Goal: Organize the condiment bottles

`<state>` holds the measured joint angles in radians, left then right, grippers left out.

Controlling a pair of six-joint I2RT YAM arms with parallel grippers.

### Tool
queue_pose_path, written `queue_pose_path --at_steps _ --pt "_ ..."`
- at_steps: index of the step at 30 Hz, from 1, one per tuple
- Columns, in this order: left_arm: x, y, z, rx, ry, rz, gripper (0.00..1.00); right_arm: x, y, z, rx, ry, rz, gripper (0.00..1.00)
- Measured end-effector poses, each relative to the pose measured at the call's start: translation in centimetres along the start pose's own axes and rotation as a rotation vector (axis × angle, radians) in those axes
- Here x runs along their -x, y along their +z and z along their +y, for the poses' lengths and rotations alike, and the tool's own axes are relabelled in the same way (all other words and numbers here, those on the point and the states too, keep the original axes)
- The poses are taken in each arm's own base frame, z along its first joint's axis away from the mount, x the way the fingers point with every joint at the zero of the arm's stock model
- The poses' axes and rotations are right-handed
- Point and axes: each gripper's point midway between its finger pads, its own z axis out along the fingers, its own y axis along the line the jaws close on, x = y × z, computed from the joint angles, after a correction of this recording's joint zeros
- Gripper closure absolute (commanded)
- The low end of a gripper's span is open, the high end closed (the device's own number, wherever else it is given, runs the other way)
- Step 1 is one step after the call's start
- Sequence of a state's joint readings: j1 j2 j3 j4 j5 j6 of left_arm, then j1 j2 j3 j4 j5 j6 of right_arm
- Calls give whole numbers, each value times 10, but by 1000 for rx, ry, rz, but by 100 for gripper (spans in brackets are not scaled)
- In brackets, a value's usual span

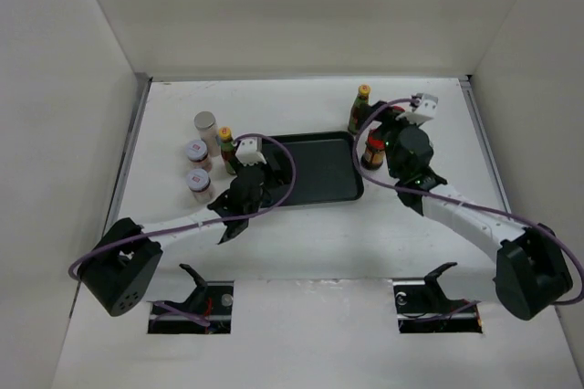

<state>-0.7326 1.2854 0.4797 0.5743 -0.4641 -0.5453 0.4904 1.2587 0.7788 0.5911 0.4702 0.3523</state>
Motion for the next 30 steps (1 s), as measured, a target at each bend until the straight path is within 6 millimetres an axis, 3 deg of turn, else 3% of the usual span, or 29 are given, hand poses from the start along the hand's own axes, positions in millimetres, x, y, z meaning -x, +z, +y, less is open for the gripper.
queue_pose_path --at_steps 4,6,9,13,16,17,18,19,20,23,27,30 --pt "9 0 -6 5 10 -12 0 -58 -32 -35 -61 17 129 56" --pt "19 -1 -10 12 18 -28 0 -72 -50 -46 -78 39 160 75" --pt "47 -1 -26 7 29 -81 0 -71 -69 -45 -59 94 157 81" --pt "99 3 -43 39 37 -175 0 -56 -82 -35 -15 161 121 80" --pt "142 5 -43 86 23 -248 3 -50 -84 -31 -4 184 105 72" --pt "155 6 -40 103 20 -270 20 -50 -84 -31 -3 186 105 70" --pt "167 6 -38 115 18 -291 46 -52 -84 -31 -5 185 109 67" --pt "175 7 -35 129 13 -308 66 -55 -83 -31 -7 181 117 65" --pt "182 7 -31 146 22 -319 73 -60 -83 -32 -11 175 129 63" --pt "189 7 -16 203 51 -320 69 -77 -82 -33 -24 156 170 51" --pt "188 8 15 304 85 -295 43 -88 -83 -30 -15 142 199 32" --pt "187 7 39 379 95 -282 35 -88 -84 -28 -8 138 199 28"
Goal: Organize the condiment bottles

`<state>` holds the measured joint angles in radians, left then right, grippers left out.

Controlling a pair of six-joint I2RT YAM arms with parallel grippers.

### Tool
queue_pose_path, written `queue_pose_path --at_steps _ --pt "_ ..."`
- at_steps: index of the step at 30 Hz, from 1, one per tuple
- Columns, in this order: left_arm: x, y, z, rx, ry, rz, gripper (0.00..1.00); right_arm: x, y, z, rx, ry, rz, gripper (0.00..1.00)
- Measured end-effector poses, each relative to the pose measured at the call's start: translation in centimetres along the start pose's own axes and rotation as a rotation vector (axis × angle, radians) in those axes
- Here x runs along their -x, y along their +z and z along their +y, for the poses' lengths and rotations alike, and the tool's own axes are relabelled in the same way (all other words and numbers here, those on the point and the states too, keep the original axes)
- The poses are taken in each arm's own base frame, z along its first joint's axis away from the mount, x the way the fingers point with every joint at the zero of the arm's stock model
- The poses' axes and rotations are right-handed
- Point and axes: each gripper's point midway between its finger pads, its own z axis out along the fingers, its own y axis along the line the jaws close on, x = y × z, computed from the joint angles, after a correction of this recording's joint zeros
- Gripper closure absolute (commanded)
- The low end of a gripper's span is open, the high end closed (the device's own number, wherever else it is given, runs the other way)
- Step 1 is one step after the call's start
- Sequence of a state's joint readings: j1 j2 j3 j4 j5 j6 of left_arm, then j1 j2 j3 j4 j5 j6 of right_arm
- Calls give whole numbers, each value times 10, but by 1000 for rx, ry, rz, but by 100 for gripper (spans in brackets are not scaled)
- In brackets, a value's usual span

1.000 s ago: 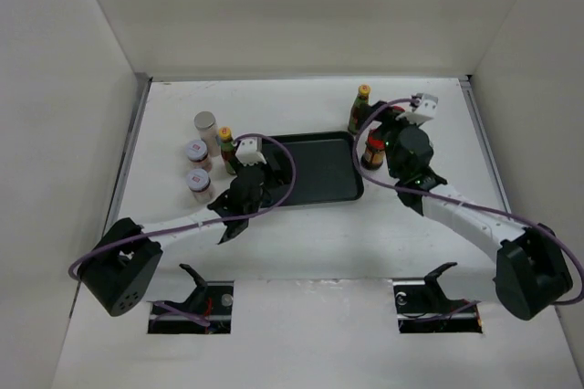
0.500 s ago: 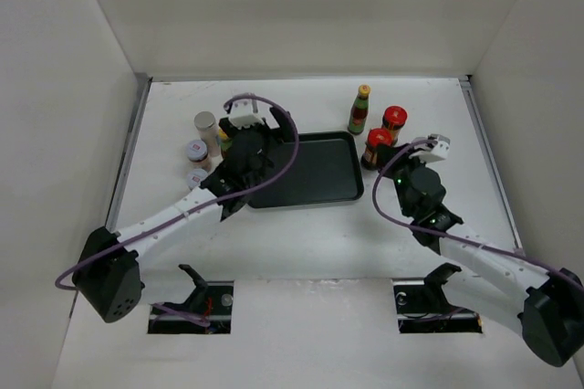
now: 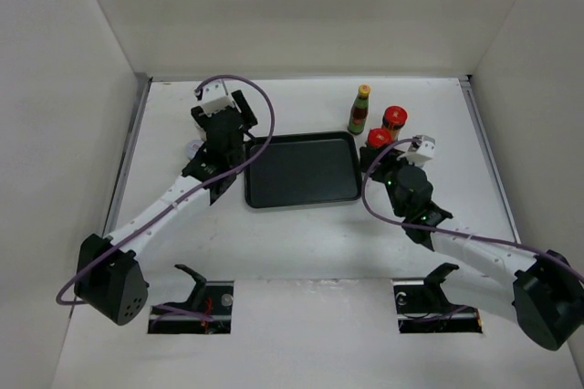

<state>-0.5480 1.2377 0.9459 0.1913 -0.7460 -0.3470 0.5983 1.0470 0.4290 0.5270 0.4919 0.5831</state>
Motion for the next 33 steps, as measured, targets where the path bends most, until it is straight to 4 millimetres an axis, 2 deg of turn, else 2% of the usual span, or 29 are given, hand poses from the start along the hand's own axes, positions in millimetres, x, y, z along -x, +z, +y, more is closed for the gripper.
queue_pose_path --at_steps 4,8,11,16,20,29,33 --pt "-16 3 32 81 34 37 32 -2 -1 3 10 -7 5 26" --pt "-29 3 54 135 67 77 31 -11 1 3 8 -25 27 24" --pt "-36 6 58 150 83 95 31 -18 0 5 14 -42 45 24" --pt "-60 13 55 137 118 154 33 -22 -1 8 24 -62 56 23" --pt "-76 18 56 128 136 193 42 -24 1 10 25 -72 62 23" --pt "-86 23 60 139 138 215 57 -27 1 13 33 -84 68 23" --pt "-94 26 61 144 153 230 75 -26 1 13 34 -85 67 23"
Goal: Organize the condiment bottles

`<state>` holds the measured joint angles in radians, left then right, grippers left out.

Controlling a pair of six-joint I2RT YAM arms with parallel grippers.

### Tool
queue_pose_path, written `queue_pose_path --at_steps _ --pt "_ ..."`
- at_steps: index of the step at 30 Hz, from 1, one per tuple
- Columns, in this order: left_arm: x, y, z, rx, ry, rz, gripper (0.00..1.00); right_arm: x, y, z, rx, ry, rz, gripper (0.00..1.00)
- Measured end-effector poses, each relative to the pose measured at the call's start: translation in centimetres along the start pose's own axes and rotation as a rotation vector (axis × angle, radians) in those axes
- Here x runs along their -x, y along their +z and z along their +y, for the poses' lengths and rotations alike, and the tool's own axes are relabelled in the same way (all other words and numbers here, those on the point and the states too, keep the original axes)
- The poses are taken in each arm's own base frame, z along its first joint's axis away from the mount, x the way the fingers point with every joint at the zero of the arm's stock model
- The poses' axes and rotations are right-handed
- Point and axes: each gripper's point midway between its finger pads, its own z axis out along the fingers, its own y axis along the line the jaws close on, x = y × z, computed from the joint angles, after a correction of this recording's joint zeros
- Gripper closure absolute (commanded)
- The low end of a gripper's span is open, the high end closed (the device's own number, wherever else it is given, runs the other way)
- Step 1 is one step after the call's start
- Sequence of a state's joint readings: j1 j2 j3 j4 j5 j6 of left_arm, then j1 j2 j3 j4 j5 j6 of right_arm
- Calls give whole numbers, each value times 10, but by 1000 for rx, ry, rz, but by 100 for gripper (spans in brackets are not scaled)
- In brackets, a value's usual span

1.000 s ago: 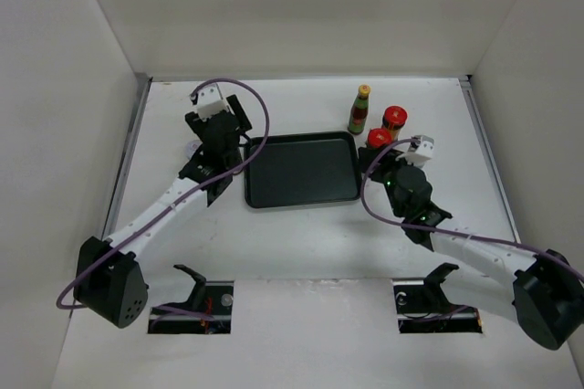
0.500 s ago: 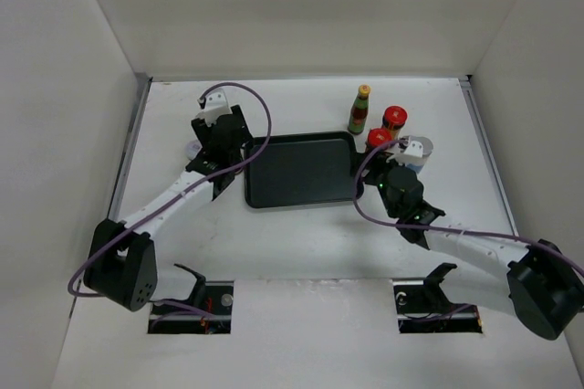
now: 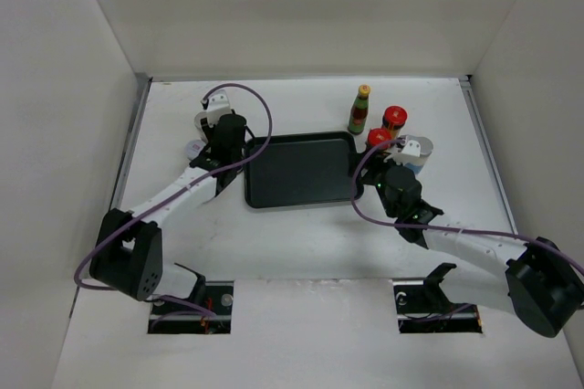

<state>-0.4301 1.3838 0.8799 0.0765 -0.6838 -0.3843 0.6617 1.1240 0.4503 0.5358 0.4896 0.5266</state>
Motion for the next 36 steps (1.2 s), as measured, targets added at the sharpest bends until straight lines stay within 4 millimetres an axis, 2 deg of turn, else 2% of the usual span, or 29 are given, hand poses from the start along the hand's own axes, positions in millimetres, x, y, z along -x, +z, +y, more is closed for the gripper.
queue_pose_path --at_steps 3,8,11,15,21,25,29,33,36 --pt "0 0 0 -1 1 -1 82 0 0 0 0 0 0 23" --pt "1 -3 -1 -6 5 0 85 1 0 1 2 2 -4 23" --pt "4 -12 -3 -18 20 -1 85 1 0 1 3 2 -4 23" --pt "20 -30 -10 -41 45 -47 85 1 0 1 3 1 -3 23" --pt "51 -52 -44 -126 52 -127 85 1 0 2 8 0 -2 23" --pt "64 -54 -67 -171 31 -162 85 1 0 2 11 1 -3 23" --pt "49 -38 -78 -176 50 -138 85 2 0 3 16 4 -6 23" --pt "24 -20 -80 -166 95 -86 85 3 0 4 17 4 -6 22" --pt "14 -10 -81 -165 107 -68 85 3 0 4 17 4 -6 22"
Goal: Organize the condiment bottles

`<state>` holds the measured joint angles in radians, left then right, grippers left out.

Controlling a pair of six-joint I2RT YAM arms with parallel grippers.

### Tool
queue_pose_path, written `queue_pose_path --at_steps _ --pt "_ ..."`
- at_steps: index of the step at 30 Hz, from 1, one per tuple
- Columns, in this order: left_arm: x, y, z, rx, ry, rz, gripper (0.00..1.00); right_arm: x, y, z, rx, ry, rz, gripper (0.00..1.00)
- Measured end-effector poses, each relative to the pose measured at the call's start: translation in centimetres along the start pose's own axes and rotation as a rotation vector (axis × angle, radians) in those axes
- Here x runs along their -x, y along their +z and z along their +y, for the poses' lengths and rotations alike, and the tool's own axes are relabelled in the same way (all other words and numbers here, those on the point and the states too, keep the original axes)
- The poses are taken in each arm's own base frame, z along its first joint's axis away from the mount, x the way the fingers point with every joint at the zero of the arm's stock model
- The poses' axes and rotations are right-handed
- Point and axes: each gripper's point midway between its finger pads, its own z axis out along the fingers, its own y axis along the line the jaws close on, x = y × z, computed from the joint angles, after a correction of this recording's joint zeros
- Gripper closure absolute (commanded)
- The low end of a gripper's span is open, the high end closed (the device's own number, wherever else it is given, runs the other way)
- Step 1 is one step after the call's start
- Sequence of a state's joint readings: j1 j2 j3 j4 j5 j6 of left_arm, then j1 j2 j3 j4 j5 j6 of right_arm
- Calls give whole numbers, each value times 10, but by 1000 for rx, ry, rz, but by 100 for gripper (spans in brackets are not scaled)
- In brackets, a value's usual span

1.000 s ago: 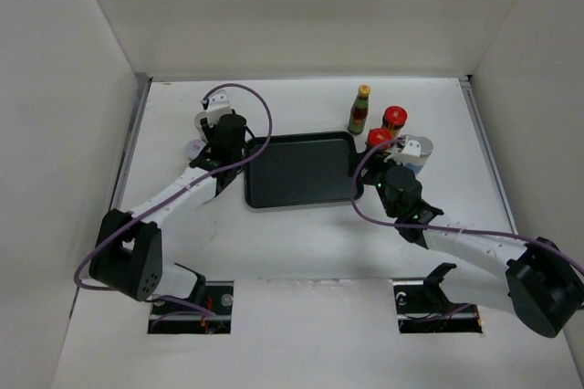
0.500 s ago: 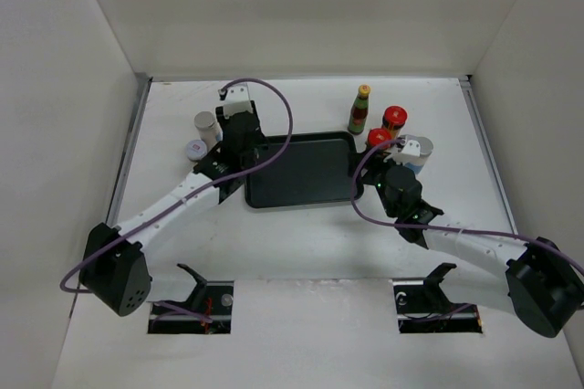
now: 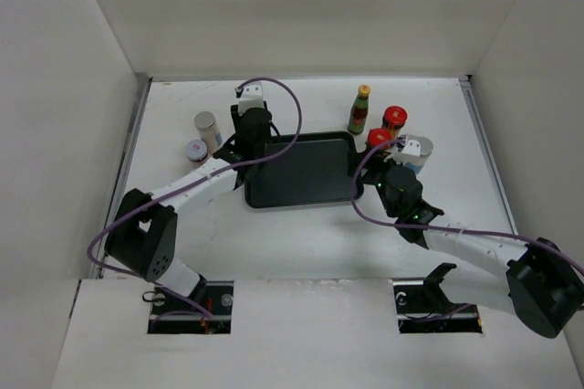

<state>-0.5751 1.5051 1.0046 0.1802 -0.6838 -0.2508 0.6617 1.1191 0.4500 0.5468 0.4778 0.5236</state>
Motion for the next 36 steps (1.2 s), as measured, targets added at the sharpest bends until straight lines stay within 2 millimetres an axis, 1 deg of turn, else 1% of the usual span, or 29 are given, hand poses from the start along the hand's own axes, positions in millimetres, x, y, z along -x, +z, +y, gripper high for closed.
queue_pose_path --at_steps 4,6,8,11,15,17,18,21,23,25,27,30,32,33,35,36 --pt "-3 6 0 -6 -7 2 83 0 0 0 0 0 0 22" --pt "-3 9 -1 -10 -13 -1 78 0 0 0 0 0 0 22" --pt "-3 11 -3 -15 -18 -6 70 0 0 0 0 0 0 22" --pt "-5 14 -6 -22 -26 -14 51 0 0 0 1 0 0 22" --pt "6 16 -11 -36 -73 -69 28 0 0 0 1 0 0 22" --pt "8 16 -11 -38 -85 -83 20 0 0 0 2 0 1 22" --pt "6 15 -10 -38 -87 -85 17 0 0 1 3 0 1 22" --pt "2 11 -7 -40 -85 -81 17 0 0 1 4 0 2 22" --pt "3 4 -2 -39 -88 -85 17 0 0 1 5 0 2 21" --pt "13 -6 5 -35 -109 -107 17 -1 0 1 5 0 3 21" --pt "29 -17 17 -22 -150 -140 17 -1 0 1 6 0 3 21" --pt "59 -29 52 42 -240 -201 16 -1 0 1 6 0 4 21" --pt "70 -30 77 103 -286 -221 15 -1 0 1 6 0 4 21" --pt "72 -27 88 134 -300 -217 15 -2 0 1 6 -1 6 21" --pt "68 -15 106 194 -310 -186 15 -4 1 1 6 -3 12 21" --pt "62 -8 112 214 -307 -164 15 -5 1 1 6 -5 15 20"
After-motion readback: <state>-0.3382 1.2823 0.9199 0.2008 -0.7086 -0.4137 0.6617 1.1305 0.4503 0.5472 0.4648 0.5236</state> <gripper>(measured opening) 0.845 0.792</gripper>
